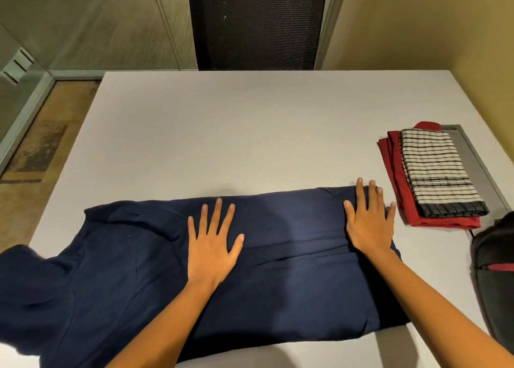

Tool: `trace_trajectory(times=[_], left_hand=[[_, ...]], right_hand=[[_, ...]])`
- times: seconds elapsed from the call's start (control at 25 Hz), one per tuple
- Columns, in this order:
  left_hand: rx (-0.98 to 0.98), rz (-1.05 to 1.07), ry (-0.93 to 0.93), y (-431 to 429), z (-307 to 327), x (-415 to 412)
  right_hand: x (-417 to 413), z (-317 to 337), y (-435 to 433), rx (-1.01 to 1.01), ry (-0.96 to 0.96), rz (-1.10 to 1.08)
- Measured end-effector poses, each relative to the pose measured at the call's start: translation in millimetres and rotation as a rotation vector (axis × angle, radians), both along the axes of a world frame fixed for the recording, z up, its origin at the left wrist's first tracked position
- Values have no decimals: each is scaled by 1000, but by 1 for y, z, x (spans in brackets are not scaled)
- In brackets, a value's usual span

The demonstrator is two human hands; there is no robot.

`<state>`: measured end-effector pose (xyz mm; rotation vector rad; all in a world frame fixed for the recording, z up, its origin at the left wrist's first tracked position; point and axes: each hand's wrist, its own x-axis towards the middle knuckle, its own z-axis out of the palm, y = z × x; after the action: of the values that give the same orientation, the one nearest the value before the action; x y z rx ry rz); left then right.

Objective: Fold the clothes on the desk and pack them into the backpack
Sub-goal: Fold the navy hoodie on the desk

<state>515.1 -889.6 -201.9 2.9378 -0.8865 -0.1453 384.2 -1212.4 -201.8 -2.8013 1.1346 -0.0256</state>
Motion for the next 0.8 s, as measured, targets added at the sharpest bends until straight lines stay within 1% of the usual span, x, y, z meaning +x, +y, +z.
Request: trace_trajectory(times=[0.04, 0.08, 0.12, 0.16, 0.24, 0.28, 0.32, 0.44, 0.52, 0.6, 0.64, 0.72, 0.8], left_hand=[[0, -1, 14, 0, 2, 1], [-16, -1, 34, 0, 5, 0], [-64, 8, 67, 0, 9, 0], [-164, 35, 117, 1, 16, 0], [-409, 146, 209, 9, 28, 0], [-488, 185, 193, 16, 33, 0], [-514, 211, 129, 26, 36, 3], [-489, 341, -10, 60, 36, 21], [-492, 504, -58, 78, 42, 37], [-570, 783, -72, 91, 52, 55], [-577, 931, -62, 97, 58, 66], [-513, 1173, 48, 105, 68, 87], [-508, 1308, 230, 109, 73, 105]], right_hand=[[2, 5, 3, 17, -26, -35], [5, 12, 12, 13, -57, -19], [6, 17, 25, -6, -92, 54], [6, 22, 43, -3, -129, 164], [5, 28, 90, 89, -187, 408], [5, 29, 114, 135, -200, 523], [6, 26, 136, 163, -203, 621], [22, 14, 192, 184, -164, 799], [37, 11, 217, 213, -151, 860], [51, 13, 238, 230, -142, 923], [58, 14, 247, 233, -138, 962], [72, 15, 267, 229, -128, 1031], [87, 12, 284, 185, -124, 1051]])
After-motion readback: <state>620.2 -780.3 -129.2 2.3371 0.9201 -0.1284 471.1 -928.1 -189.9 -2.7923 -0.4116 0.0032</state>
